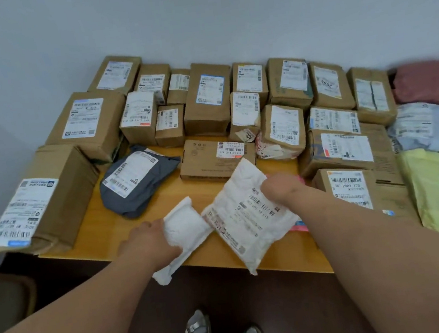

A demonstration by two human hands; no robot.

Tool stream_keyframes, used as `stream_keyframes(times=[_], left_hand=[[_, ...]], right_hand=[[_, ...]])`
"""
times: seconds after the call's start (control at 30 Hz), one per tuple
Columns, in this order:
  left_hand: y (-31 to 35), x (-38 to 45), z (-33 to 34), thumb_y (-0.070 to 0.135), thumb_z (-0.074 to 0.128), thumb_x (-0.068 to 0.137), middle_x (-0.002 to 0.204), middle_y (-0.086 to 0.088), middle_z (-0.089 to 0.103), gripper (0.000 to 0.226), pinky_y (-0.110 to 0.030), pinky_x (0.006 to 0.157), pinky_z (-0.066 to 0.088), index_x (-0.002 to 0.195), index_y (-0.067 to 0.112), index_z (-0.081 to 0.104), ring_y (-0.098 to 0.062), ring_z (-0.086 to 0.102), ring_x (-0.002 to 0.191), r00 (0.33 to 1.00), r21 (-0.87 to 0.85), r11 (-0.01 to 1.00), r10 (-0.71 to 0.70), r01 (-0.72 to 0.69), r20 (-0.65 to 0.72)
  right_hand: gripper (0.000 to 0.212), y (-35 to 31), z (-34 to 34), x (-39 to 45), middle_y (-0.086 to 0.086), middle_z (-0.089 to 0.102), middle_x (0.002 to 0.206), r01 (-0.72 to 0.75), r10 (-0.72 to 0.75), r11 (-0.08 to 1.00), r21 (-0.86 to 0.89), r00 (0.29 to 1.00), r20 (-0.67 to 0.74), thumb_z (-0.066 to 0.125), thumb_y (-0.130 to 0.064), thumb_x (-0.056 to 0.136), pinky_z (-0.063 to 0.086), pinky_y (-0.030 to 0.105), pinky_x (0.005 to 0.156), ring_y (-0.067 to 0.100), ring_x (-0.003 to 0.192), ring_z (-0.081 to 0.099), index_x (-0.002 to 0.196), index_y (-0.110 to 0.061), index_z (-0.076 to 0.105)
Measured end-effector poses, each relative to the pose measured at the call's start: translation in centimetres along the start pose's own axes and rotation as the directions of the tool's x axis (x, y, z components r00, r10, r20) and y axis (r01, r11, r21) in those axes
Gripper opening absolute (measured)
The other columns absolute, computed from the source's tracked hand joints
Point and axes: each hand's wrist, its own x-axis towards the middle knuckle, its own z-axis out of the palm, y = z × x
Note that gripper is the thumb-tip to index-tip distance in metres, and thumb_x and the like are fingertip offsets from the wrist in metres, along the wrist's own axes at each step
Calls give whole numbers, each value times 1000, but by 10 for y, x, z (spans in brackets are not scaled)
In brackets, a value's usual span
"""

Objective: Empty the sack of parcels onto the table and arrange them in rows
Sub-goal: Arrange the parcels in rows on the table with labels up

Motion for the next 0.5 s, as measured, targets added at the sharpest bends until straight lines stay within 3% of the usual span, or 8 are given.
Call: stream_keyframes(times=[0.1, 0.23, 0.37, 0.43, 0.5], left_hand=[[-9, 3, 8, 78, 57, 74, 136, -9, 49, 93, -39, 93, 48, 143, 18, 38, -27, 52, 120, 995, -114, 989, -98, 99, 12], [-15, 13, 5, 77, 58, 77, 141, -15, 47, 100, -39, 90, 47, 146, 9, 35, -31, 53, 121, 974, -358, 907, -215, 224, 65], [-13, 20, 1, 75, 60, 77, 145, -15, 47, 99, -38, 95, 47, 147, 9, 35, -32, 52, 126, 980, -396, 897, -187, 196, 62], [-9, 22, 0, 71, 62, 79, 144, -14, 49, 93, -37, 94, 46, 146, 9, 38, -31, 52, 126, 988, -400, 904, -152, 150, 26], [-6, 22, -3, 66, 66, 80, 143, -12, 51, 89, -36, 95, 45, 145, 12, 40, -30, 53, 125, 991, -444, 888, -136, 118, -9]], right_hand=[[7, -8, 9, 5, 9, 52, 101, 26, -26, 999, 39, 1000, -1, 41, -14, 96, 41, 32, 78, 24, 88, 47, 96, -14, 48], [16, -22, 13, 11, 4, 53, 81, 28, -25, 996, -86, 999, 44, 41, -15, 88, 49, 39, 85, 26, 80, 55, 74, -13, 50], [13, -44, 20, 10, 4, 55, 96, 62, -32, 968, -242, 991, 128, 41, -19, 91, 38, 46, 99, 28, 103, 54, 86, -17, 53], [28, -49, 29, 9, 8, 51, 121, 117, -112, 940, -321, 993, 35, 46, -22, 89, 31, 48, 106, 30, 121, 46, 116, -18, 52], [46, -50, 38, 7, 10, 43, 132, 152, -212, 929, -336, 966, -149, 52, -22, 85, 32, 46, 105, 32, 124, 40, 130, -19, 44]])
